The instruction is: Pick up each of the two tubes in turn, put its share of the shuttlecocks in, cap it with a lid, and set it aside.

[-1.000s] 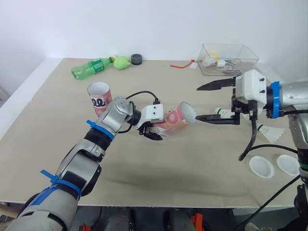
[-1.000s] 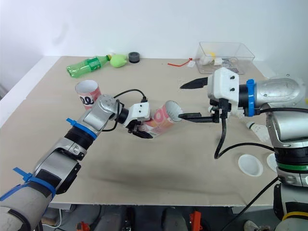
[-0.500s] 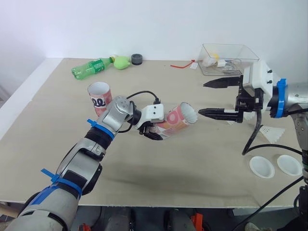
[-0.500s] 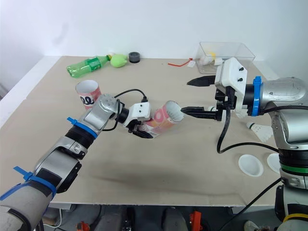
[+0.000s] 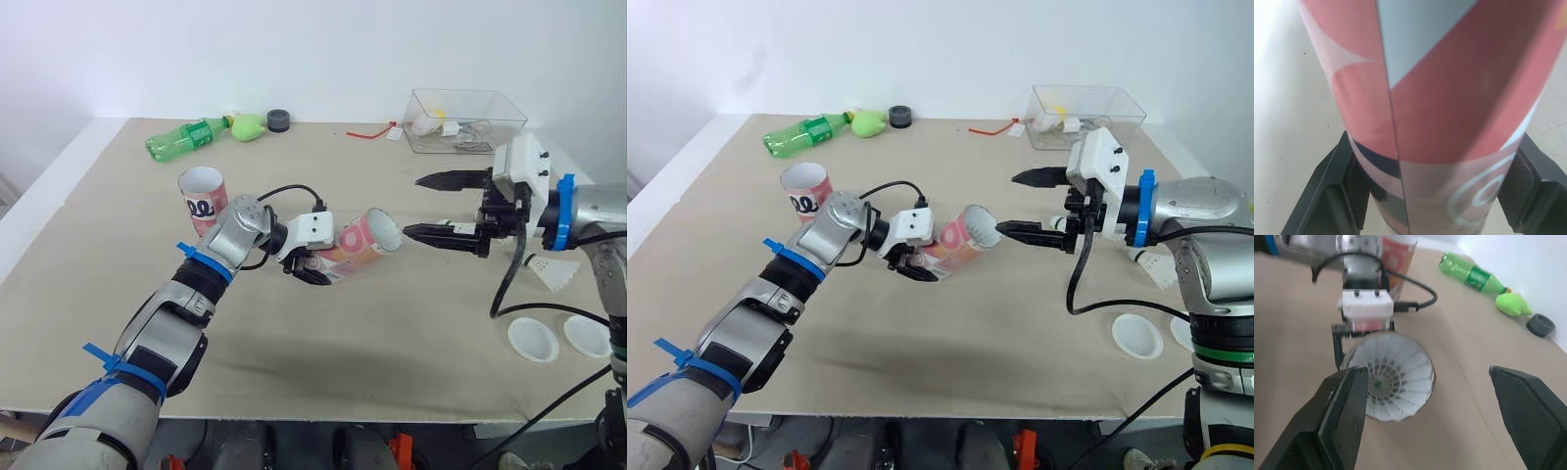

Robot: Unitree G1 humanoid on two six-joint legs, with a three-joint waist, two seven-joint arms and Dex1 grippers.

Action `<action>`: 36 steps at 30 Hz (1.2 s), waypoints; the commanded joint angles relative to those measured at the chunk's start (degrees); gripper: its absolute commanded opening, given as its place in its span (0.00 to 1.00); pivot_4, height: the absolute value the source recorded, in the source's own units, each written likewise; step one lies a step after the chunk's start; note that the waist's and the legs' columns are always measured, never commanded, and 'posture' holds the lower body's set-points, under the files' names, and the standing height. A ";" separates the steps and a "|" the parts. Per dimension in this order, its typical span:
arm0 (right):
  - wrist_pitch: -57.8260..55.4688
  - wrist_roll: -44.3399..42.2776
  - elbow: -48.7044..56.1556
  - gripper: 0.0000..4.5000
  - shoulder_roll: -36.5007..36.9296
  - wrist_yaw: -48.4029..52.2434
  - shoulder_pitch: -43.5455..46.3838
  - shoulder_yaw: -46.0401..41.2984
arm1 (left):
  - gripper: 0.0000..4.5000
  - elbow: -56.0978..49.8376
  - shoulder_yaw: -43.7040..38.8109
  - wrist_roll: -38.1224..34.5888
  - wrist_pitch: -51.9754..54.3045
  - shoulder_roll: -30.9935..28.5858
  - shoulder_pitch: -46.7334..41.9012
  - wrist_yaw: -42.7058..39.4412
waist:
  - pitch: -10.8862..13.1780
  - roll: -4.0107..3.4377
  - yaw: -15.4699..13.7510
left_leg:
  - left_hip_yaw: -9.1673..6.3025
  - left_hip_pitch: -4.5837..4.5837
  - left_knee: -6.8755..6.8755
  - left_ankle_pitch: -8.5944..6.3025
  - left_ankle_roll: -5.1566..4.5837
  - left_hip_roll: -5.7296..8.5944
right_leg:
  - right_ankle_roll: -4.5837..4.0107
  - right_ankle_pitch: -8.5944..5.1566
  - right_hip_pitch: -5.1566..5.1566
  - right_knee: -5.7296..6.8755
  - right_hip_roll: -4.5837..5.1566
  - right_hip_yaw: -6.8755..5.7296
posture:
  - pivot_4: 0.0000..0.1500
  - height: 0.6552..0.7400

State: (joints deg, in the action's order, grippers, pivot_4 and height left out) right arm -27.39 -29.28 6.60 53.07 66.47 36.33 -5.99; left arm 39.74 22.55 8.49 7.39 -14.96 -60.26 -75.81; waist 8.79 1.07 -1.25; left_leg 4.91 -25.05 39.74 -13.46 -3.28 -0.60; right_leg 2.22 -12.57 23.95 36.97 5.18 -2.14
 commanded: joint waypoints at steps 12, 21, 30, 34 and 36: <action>6.95 6.23 -2.51 0.45 4.17 8.89 8.26 5.48 | 0.67 1.90 3.98 3.58 -1.81 0.22 1.05 0.58 | 0.00 0.00 0.00 | 0.01 0.00 0.00 0.00 0.00 0.00 | 0.01 0.00 0.02 0.00 -0.08 0.00 | 1.00 1.00; 12.27 13.67 -8.10 0.00 1.55 15.41 12.76 15.47 | 0.67 1.93 3.85 3.38 -1.86 0.63 0.63 0.76 | 0.00 0.00 -0.04 | 0.03 -0.02 0.01 0.00 -0.01 0.01 | 0.02 0.00 0.03 -0.01 -0.04 -0.01 | 1.00 1.00; 21.88 24.26 -19.02 0.00 -4.04 21.05 21.09 24.79 | 0.67 1.04 3.74 3.38 -1.58 0.67 0.61 0.46 | 0.01 -0.01 -0.03 | 0.07 -0.03 0.01 0.00 -0.01 0.02 | 0.03 0.01 0.07 0.01 -0.06 0.02 | 1.00 1.00; 24.01 27.38 -20.57 0.00 -7.65 22.71 24.20 28.18 | 0.67 0.92 3.83 3.45 -1.39 0.85 0.54 0.28 | 0.00 -0.01 -0.03 | 0.07 -0.03 0.01 0.00 -0.01 0.02 | 0.03 0.01 0.08 0.03 -0.06 0.02 | 1.00 1.00; 24.22 28.72 -21.05 0.00 -9.46 22.85 25.08 29.56 | 0.67 1.14 3.75 3.45 -1.29 0.98 0.35 0.39 | 0.01 -0.01 -0.06 | 0.06 -0.05 0.01 0.00 -0.01 0.02 | 0.03 0.01 0.08 0.04 -0.05 0.00 | 1.00 1.00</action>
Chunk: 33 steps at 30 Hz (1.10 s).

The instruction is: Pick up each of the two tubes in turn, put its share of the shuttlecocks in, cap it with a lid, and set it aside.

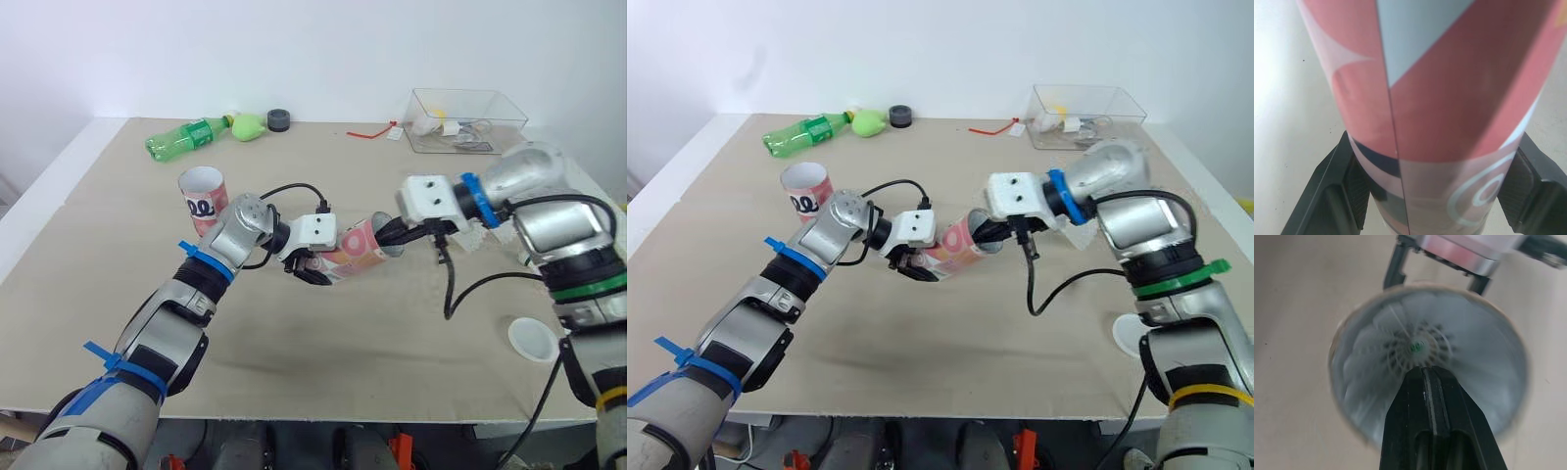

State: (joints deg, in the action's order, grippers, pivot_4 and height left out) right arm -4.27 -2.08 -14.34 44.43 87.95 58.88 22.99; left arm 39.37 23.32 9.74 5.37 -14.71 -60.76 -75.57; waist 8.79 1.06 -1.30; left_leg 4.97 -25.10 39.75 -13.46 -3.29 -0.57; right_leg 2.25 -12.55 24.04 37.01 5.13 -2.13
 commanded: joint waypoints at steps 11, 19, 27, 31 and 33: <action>6.91 9.06 -7.18 0.00 -6.09 1.35 5.51 5.04 | 0.67 1.61 2.94 1.90 1.37 1.60 0.89 0.23 | -0.01 0.00 0.22 | 0.01 0.10 0.02 0.06 0.02 -0.01 | -0.02 0.04 -0.04 0.07 -0.03 0.02 | 1.00 1.00; 7.96 9.42 -8.29 0.00 -8.97 1.98 5.70 4.42 | 0.67 2.26 2.77 2.04 1.14 2.00 0.75 0.55 | -0.02 0.01 0.70 | 0.00 0.55 0.01 0.10 0.03 -0.06 | -0.09 0.10 -0.19 0.07 0.02 0.03 | 1.00 1.00; -1.05 -3.35 -3.49 0.00 -3.61 4.55 7.85 -2.28 | 0.67 2.73 2.82 2.40 0.62 1.72 1.83 0.36 | -0.02 0.00 0.57 | 0.00 0.26 0.00 0.11 0.04 -0.06 | -0.17 0.15 -0.07 0.06 0.25 0.01 | 1.00 1.00; -6.04 -9.77 -0.74 0.00 1.04 4.55 8.63 -5.36 | 0.67 3.19 2.71 2.48 0.35 1.87 1.96 0.51 | -0.01 0.00 0.46 | 0.01 0.04 0.00 0.10 0.04 -0.04 | -0.19 0.18 0.00 0.00 0.36 -0.01 | 1.00 1.00; -7.63 -11.43 0.14 0.00 2.89 4.55 8.38 -7.00 | 0.67 3.45 2.62 2.46 0.16 1.98 2.00 0.66 | -0.01 0.00 0.44 | -0.02 0.00 0.00 0.10 0.04 -0.04 | -0.20 0.17 0.11 -0.02 0.40 -0.07 | 1.00 1.00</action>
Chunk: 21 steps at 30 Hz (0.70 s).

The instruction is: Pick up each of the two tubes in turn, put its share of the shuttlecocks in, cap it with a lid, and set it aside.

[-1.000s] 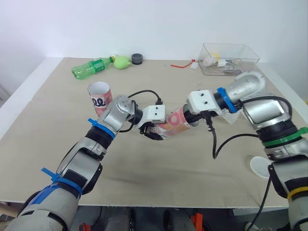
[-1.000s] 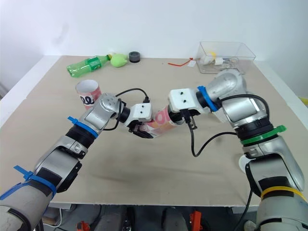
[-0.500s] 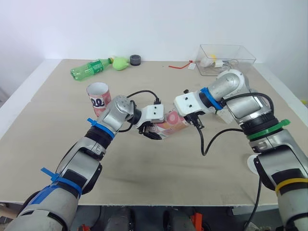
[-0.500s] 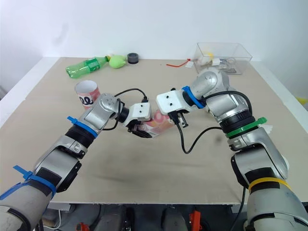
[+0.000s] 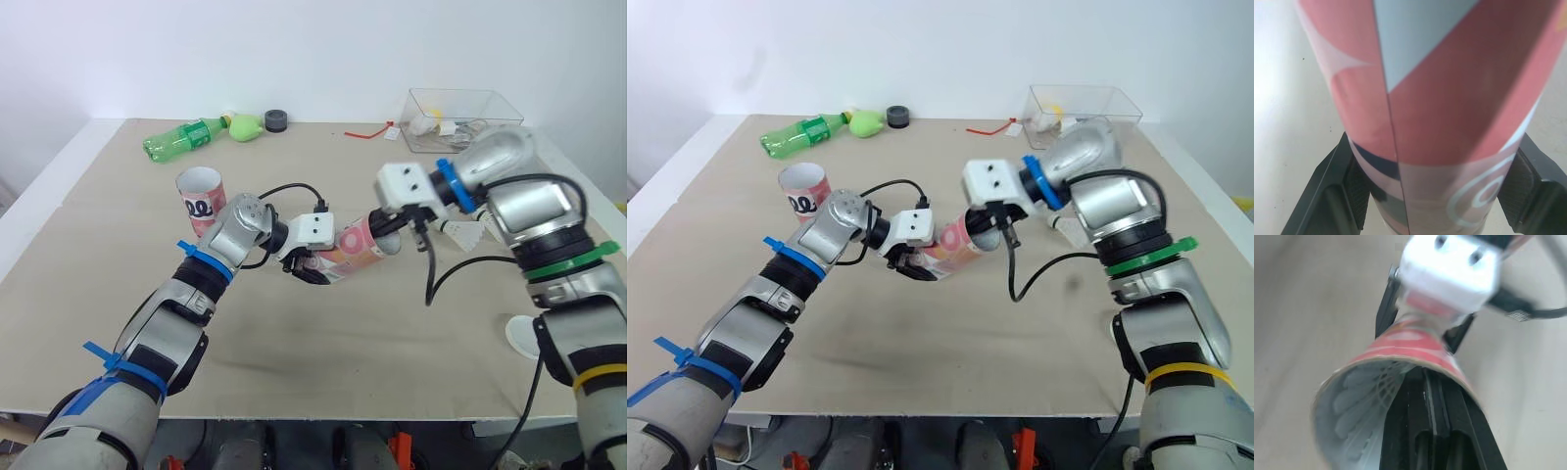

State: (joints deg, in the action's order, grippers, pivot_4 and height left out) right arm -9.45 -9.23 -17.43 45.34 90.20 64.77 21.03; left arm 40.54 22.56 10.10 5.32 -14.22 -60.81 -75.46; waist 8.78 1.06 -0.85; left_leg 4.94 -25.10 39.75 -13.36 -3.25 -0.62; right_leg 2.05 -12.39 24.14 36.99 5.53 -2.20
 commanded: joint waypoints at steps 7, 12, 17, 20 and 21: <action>-10.90 -10.31 7.33 0.00 8.22 0.54 -3.30 -13.97 | 0.67 3.53 2.20 1.42 -1.00 1.81 2.84 2.13 | -0.01 0.00 -0.54 | -0.02 0.01 -0.01 0.00 0.00 -0.01 | -0.02 -0.02 0.07 -0.04 0.14 -0.04 | 1.00 1.00; -18.44 -15.50 12.96 0.00 11.20 -4.82 -12.30 -22.57 | 0.67 4.55 -1.05 -1.31 -2.30 3.25 4.40 4.61 | -0.01 0.00 -1.17 | 0.10 -0.03 -0.01 -0.01 -0.02 -0.01 | 0.01 -0.01 0.01 -0.11 0.36 -0.17 | 1.00 1.00; -22.30 -19.33 21.79 0.00 9.36 -16.10 -27.92 -34.26 | 0.67 1.04 -9.24 -9.73 -3.17 8.50 10.98 9.98 | 0.01 0.01 -1.43 | 0.21 -0.14 -0.09 0.02 -0.06 -0.01 | 0.08 -0.06 -0.06 -0.16 0.78 -0.58 | 1.00 1.00; -22.58 -20.26 25.40 0.00 7.93 -20.76 -32.56 -37.08 | 0.67 -1.71 -10.06 -10.68 -4.97 10.33 15.21 12.97 | 0.02 -0.02 -1.43 | 0.29 -0.48 -0.09 0.03 -0.09 0.00 | 0.19 0.00 -0.14 -0.22 0.94 -0.77 | 1.00 1.00; -22.93 -20.81 26.52 0.00 7.35 -22.38 -33.77 -37.87 | 0.67 -2.63 -10.15 -10.80 -5.32 11.05 16.68 14.42 | 0.02 -0.02 -1.35 | 0.30 -0.56 -0.09 0.05 -0.12 0.00 | 0.30 0.06 -0.07 -0.25 0.93 -0.76 | 1.00 1.00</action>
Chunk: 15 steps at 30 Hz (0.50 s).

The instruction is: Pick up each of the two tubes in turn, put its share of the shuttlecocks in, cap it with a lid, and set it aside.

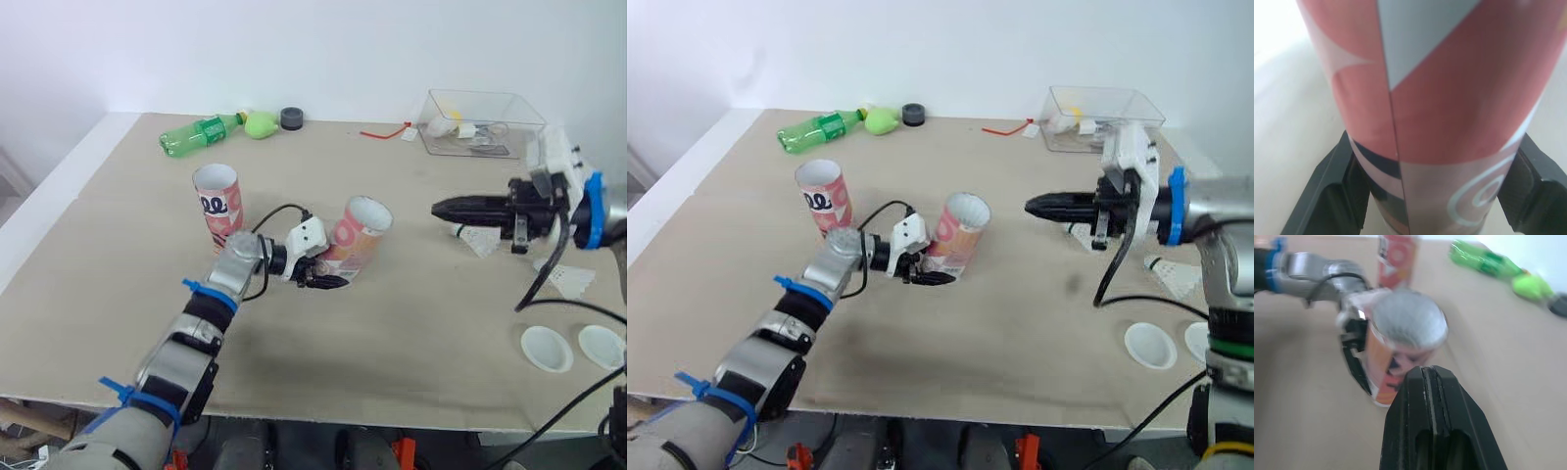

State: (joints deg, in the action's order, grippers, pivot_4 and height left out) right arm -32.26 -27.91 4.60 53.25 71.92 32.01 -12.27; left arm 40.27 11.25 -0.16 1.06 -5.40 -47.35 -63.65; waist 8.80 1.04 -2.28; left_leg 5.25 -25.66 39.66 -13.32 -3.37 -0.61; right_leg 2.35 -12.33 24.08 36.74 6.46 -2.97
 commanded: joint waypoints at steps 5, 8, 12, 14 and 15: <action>-0.47 -3.62 8.38 0.00 -2.82 -9.04 -6.60 -6.77 | 0.67 -5.08 1.11 -0.48 -5.23 5.09 8.04 8.67 | 0.01 0.02 0.10 | -0.06 0.00 -0.08 -0.01 -0.02 -0.01 | 0.15 0.08 -0.02 -0.07 -0.11 -0.29 | 1.00 1.00; -0.41 -3.70 9.42 0.00 -3.18 -11.27 -9.94 -7.71 | 0.67 -5.66 2.06 0.40 -7.41 5.85 9.75 10.88 | 0.01 0.02 0.13 | -0.07 0.01 -0.09 0.02 -0.07 -0.02 | 0.18 0.09 -0.06 -0.07 -0.15 -0.33 | 1.00 1.00; -2.47 -5.34 9.81 0.00 -2.69 -13.37 -14.28 -10.47 | 0.67 -5.28 3.85 2.16 -9.93 5.82 11.31 13.06 | 0.01 0.02 0.12 | -0.06 0.01 -0.07 0.06 -0.13 -0.01 | 0.25 0.10 -0.10 -0.09 -0.17 -0.35 | 1.00 1.00; -4.19 -6.28 9.38 0.14 -1.91 -13.96 -15.67 -12.06 | 0.67 -5.22 4.55 2.18 -9.80 5.71 11.74 13.15 | 0.01 0.02 0.11 | -0.07 0.03 -0.07 0.07 -0.16 -0.01 | 0.30 0.13 -0.16 -0.20 -0.21 -0.36 | 1.00 1.00; -5.64 -7.09 9.37 0.21 -1.14 -13.86 -16.36 -12.72 | 0.67 -5.25 4.82 2.07 -9.89 5.64 11.88 13.15 | 0.01 0.02 0.12 | -0.07 0.03 -0.08 0.09 -0.18 -0.01 | 0.34 0.15 -0.20 -0.27 -0.23 -0.36 | 1.00 1.00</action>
State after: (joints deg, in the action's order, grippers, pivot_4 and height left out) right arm -36.44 -33.08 12.52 50.52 58.42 15.65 -21.78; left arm 34.75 13.77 0.26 -9.11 0.06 -36.60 -50.42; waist 8.81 1.05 -2.16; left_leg 5.18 -25.62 39.59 -13.23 -3.55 -0.63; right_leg 2.71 -12.16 23.87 36.44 6.21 -3.32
